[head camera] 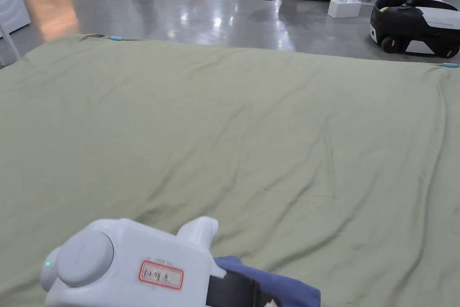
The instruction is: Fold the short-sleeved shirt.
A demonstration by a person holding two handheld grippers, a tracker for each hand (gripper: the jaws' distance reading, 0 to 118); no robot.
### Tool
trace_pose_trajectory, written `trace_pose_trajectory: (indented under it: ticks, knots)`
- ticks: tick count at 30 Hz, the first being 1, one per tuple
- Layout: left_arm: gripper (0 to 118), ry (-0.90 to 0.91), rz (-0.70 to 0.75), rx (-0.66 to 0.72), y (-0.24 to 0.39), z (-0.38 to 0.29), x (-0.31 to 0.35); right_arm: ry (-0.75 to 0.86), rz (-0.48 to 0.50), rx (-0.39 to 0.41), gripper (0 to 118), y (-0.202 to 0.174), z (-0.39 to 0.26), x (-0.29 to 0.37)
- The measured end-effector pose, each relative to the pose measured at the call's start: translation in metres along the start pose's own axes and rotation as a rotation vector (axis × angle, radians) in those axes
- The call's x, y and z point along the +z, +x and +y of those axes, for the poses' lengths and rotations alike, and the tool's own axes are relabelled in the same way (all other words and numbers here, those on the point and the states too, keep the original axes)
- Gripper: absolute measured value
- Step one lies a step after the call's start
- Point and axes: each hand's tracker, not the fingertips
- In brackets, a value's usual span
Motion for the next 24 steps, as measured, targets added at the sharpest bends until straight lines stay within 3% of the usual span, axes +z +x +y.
trace_pose_trajectory:
  ticks: [3, 6, 11, 14, 16, 21, 24]
  knots:
    - [18, -0.076, -0.055, 0.110, -0.028, -0.010, -0.036, -0.009, 0.006, 0.003, 2, -0.001, 0.000, -0.004]
    - [2, -0.066, -0.097, 0.144, -0.049, -0.015, -0.074, -0.022, 0.021, 0.005, 2, -0.004, -0.001, -0.009]
    - [1, -0.029, -0.083, 0.012, -0.029, -0.017, -0.065, -0.056, 0.066, 0.026, 2, -0.019, 0.002, -0.028]
    - [1, 0.066, -0.322, 0.061, -0.018, -0.024, -0.017, -0.073, 0.139, 0.070, 2, -0.040, 0.008, -0.046]
    - [1, 0.190, -0.421, 0.042, -0.017, -0.030, 0.032, -0.091, 0.264, 0.092, 2, -0.058, 0.012, -0.066]
    - [1, 0.448, -0.239, 0.027, -0.051, -0.038, 0.111, -0.195, 0.516, 0.112, 2, -0.098, 0.015, -0.137]
    - [1, 0.463, -0.184, 0.137, -0.087, -0.039, 0.121, -0.306, 0.537, 0.087, 2, -0.109, 0.007, -0.173]
